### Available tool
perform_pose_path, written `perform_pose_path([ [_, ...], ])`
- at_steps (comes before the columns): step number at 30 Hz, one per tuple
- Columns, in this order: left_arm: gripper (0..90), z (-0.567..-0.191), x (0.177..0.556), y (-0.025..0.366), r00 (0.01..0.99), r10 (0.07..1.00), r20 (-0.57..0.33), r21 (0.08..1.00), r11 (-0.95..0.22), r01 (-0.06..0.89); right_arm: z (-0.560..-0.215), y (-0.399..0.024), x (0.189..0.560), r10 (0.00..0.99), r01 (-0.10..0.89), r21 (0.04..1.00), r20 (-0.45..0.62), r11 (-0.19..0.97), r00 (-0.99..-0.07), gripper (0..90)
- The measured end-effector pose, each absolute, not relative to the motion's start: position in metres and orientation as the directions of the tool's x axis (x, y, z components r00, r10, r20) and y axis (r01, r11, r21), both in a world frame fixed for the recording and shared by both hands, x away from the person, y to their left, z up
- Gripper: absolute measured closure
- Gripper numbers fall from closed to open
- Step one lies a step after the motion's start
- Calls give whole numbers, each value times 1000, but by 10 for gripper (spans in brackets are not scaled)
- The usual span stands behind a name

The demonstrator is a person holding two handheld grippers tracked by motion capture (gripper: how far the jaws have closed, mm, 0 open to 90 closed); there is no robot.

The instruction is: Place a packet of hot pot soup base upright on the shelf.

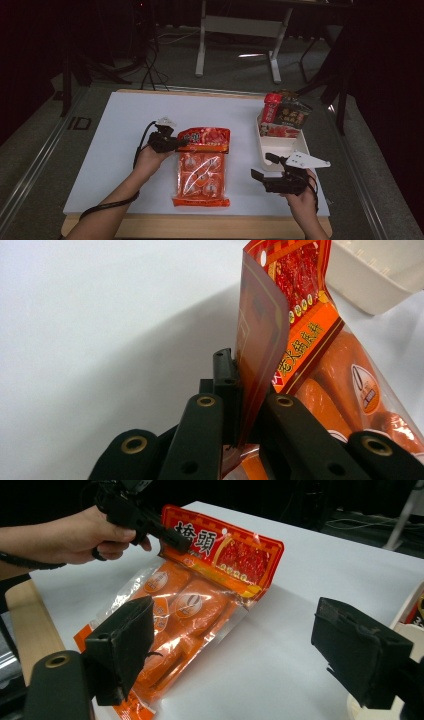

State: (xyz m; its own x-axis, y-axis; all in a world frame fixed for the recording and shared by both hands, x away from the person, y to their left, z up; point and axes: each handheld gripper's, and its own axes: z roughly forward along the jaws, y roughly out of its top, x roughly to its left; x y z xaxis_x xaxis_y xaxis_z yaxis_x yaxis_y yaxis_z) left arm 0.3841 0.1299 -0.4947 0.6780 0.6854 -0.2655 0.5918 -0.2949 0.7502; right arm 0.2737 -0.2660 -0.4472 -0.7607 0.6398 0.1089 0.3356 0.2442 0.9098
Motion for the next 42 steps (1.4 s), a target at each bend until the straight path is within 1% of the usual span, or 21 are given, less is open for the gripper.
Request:
perform_pose_path([
  [3, 891, -488, 381, 129, 686, 681, -257, 758, -298, 580, -448, -267, 275, 630, 313, 917, 93, 248, -771, 194],
  [4, 892, -486, 379, 129, 688, 679, -256, 762, -296, 576, -447, -267, 274, 630, 276, 924, 52, 263, -775, 193],
  [5, 891, -484, 378, 129, 691, 677, -252, 764, -299, 571, -446, -267, 274, 631, 272, 925, 47, 265, -774, 193],
  [9, 892, -477, 373, 129, 702, 669, -245, 779, -295, 553, -443, -267, 273, 639, 283, 922, 51, 266, -767, 192],
  [10, 892, -475, 372, 129, 704, 667, -244, 782, -294, 550, -440, -268, 272, 650, 314, 911, 70, 267, -757, 175],
  [11, 892, -474, 371, 128, 708, 664, -243, 786, -293, 544, -440, -268, 272, 650, 314, 911, 70, 267, -757, 175],
  [12, 892, -471, 368, 128, 713, 659, -239, 791, -294, 536, -438, -268, 272, 650, 323, 914, 93, 244, -754, 163],
  [15, 892, -464, 364, 127, 723, 648, -239, 798, -293, 526, -438, -268, 272, 652, 322, 915, 91, 244, -753, 155],
  [16, 892, -462, 363, 127, 727, 645, -237, 801, -293, 521, -435, -266, 272, 650, 323, 914, 94, 244, -754, 130],
  [18, 893, -458, 360, 126, 733, 641, -228, 805, -300, 512, -434, -263, 271, 629, 314, 914, 87, 259, -773, 112],
  [20, 892, -455, 358, 125, 738, 634, -229, 810, -296, 506, -433, -260, 271, 605, 299, 916, 82, 267, -792, 110],
  [24, 892, -449, 353, 123, 750, 624, -220, 821, -297, 488, -431, -254, 274, 603, 295, 918, 81, 265, -794, 104],
  [28, 893, -444, 347, 122, 763, 609, -217, 833, -292, 469, -428, -250, 278, 605, 286, 920, 70, 268, -793, 106],
  [29, 893, -444, 346, 123, 765, 605, -221, 835, -289, 469, -426, -248, 280, 617, 279, 918, 50, 281, -786, 153],
  [34, 893, -438, 338, 123, 777, 591, -217, 847, -282, 451, -421, -241, 287, 634, 272, 920, 32, 284, -772, 162],
  [42, 893, -429, 323, 123, 812, 549, -201, 869, -283, 406, -422, -227, 298, 622, 278, 919, 47, 280, -782, 157],
])
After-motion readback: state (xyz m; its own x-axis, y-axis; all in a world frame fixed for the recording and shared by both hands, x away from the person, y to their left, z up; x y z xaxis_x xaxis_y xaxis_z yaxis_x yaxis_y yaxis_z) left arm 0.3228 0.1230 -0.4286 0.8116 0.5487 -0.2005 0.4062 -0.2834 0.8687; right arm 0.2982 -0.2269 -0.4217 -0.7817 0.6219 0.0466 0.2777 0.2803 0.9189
